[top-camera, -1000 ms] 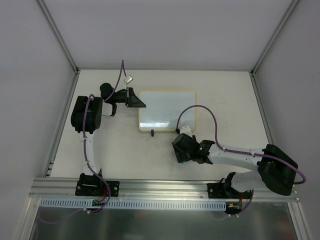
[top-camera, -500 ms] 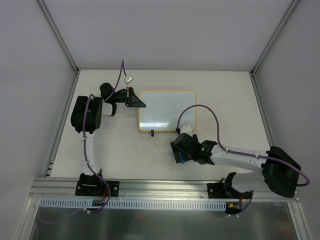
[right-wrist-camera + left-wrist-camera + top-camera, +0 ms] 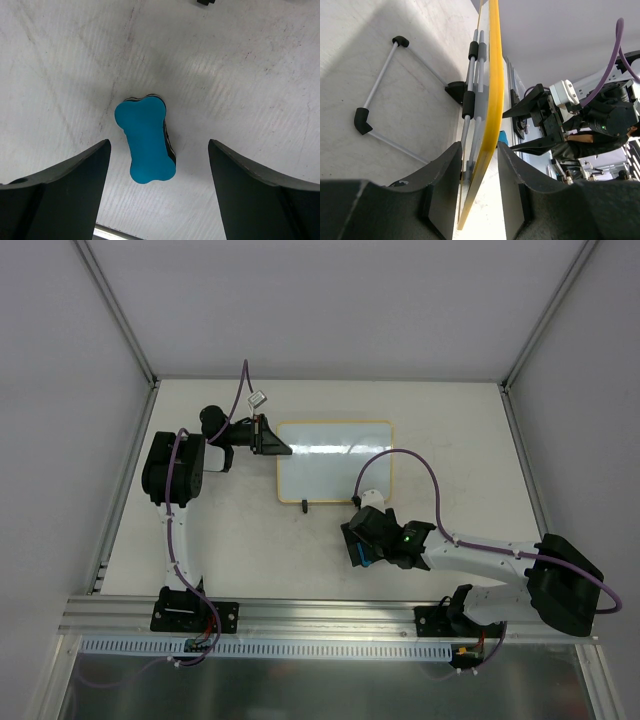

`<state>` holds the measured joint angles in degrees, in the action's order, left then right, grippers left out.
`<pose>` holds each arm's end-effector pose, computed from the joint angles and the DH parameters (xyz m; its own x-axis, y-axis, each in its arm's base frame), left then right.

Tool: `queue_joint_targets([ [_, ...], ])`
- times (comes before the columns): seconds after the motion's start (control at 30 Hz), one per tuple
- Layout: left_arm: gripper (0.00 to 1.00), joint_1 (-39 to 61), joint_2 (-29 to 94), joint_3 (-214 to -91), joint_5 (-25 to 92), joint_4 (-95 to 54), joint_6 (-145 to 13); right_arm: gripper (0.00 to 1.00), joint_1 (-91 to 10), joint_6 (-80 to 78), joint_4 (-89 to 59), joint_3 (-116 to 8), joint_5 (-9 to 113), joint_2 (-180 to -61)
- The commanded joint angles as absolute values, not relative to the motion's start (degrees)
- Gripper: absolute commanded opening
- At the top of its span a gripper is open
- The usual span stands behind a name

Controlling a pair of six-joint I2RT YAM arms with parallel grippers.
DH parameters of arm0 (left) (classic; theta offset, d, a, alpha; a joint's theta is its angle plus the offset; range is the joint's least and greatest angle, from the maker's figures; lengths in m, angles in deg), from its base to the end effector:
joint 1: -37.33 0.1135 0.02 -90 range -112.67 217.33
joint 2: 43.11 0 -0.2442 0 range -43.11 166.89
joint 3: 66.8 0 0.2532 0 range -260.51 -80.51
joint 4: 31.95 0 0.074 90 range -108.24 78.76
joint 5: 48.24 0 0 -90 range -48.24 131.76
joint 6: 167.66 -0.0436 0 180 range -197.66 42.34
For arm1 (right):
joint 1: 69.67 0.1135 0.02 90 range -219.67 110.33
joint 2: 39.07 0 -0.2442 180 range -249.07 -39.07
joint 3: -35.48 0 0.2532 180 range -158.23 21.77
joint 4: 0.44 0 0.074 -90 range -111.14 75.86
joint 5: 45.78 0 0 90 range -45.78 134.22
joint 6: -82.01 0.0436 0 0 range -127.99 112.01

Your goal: Erase the whiteboard

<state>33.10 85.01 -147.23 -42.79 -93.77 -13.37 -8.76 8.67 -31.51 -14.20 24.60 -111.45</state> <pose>0.4126 -0.0740 0.1374 -0.7681 -0.0290 -0.6397 0.6400 -0.0060 -0.7683 0.1332 0.2093 0.1557 -0.5840 -0.4943 -0.6439 -0.5837 0.8070 -0.0900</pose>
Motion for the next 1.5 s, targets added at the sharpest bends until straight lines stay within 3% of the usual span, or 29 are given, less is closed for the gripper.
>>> queue_joint_targets([
  [0.0,0.35,33.9,84.69,-148.54,-46.57,-113.33,-12.63,0.82,-8.32,9.5,-31.72,-14.09,23.91,-109.74],
  [0.47,0.41,36.98,83.2,-146.96,-44.02,-114.57,-11.04,0.82,-8.32,9.32,-31.81,-13.83,23.56,-107.89],
  [0.9,0.42,46.99,76.08,-139.14,-42.18,-114.57,-13.76,0.82,-8.49,6.51,-32.6,-15.41,23.48,-105.52],
  [1.47,0.44,47.52,48.15,-124.03,-20.14,-107.73,-20.26,0.82,-12.01,-4.12,-32.78,-21.3,25.05,-88.91],
])
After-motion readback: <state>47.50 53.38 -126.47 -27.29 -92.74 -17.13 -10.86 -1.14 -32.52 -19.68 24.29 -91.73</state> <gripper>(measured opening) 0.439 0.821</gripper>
